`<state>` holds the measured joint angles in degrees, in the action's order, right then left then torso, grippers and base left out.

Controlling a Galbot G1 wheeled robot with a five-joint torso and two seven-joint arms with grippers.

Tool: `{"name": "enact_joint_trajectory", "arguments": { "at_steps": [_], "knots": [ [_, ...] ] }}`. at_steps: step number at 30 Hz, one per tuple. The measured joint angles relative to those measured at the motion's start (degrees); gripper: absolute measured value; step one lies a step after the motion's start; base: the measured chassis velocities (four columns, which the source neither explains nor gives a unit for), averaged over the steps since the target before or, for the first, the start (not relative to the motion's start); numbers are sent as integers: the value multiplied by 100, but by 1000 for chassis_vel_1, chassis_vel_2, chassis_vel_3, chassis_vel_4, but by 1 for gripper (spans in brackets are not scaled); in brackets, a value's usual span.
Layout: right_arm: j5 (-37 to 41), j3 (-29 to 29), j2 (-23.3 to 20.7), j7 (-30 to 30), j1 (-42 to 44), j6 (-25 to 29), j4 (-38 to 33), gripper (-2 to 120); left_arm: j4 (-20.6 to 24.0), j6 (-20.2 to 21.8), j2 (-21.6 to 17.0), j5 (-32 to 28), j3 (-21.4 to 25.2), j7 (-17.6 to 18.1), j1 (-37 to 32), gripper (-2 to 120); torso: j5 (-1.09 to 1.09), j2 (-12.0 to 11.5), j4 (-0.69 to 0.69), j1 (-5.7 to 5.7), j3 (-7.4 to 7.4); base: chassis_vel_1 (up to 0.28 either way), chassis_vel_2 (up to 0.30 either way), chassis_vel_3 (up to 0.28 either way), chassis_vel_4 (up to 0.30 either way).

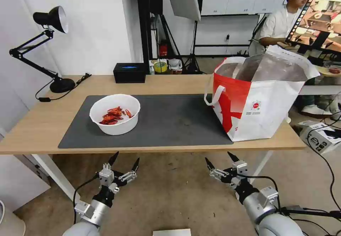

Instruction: Pick up the trash from the table and place it into the takeout bag.

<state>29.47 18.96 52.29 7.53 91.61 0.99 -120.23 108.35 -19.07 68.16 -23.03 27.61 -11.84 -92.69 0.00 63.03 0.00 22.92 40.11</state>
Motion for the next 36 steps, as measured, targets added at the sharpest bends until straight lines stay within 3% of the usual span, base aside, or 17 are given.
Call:
{"name": "enact_joint_trajectory", "arguments": {
  "at_steps": [14,17,19,20,22,23,25,26,29,32,36],
  "knots": [
    [-6,-15,-60,-8,-88,-74,64,100,102,29,-110,-151,148,14,-15,100,-1,0,1,0,0,0,0,0,0],
    [-2,-15,-61,-9,-90,-77,64,100,311,312,-409,-619,225,331,177,100,-1,0,1,0,0,0,0,0,0],
    [0,-15,-63,-10,-92,-79,64,100,552,794,-926,-1266,364,815,543,100,-2,0,0,0,0,0,0,0,0],
    [0,-15,-63,-10,-92,-79,64,100,552,794,-926,-1266,364,815,543,100,-2,0,0,0,0,0,0,0,0],
    [2,-15,-64,-12,-93,-80,64,100,623,1146,-1416,-1576,428,1273,930,100,1,0,0,0,0,0,0,0,0],
    [2,-15,-64,-12,-93,-80,64,100,623,1146,-1416,-1576,428,1273,930,100,1,0,0,0,0,0,0,0,0],
    [4,-15,-65,-12,-93,-81,63,100,661,1497,-1846,-1865,427,1741,1297,100,-3,0,-1,1,0,0,0,0,0],
    [4,-15,-65,-12,-93,-81,63,100,661,1497,-1846,-1865,427,1741,1297,100,-3,0,-1,1,0,0,0,0,0],
    [5,-14,-66,-12,-95,-82,62,100,616,1890,-2321,-2200,360,2179,1687,100,-1,0,0,0,0,0,0,0,0],
    [6,-14,-66,-12,-95,-83,61,100,560,2039,-2439,-2243,290,2328,1825,100,-1,0,1,0,0,0,0,0,0],
    [7,-13,-67,-12,-96,-84,60,100,371,2639,-2782,-2400,-149,2824,2376,100,-1,0,1,0,1,0,0,0,0]
  ]
}}
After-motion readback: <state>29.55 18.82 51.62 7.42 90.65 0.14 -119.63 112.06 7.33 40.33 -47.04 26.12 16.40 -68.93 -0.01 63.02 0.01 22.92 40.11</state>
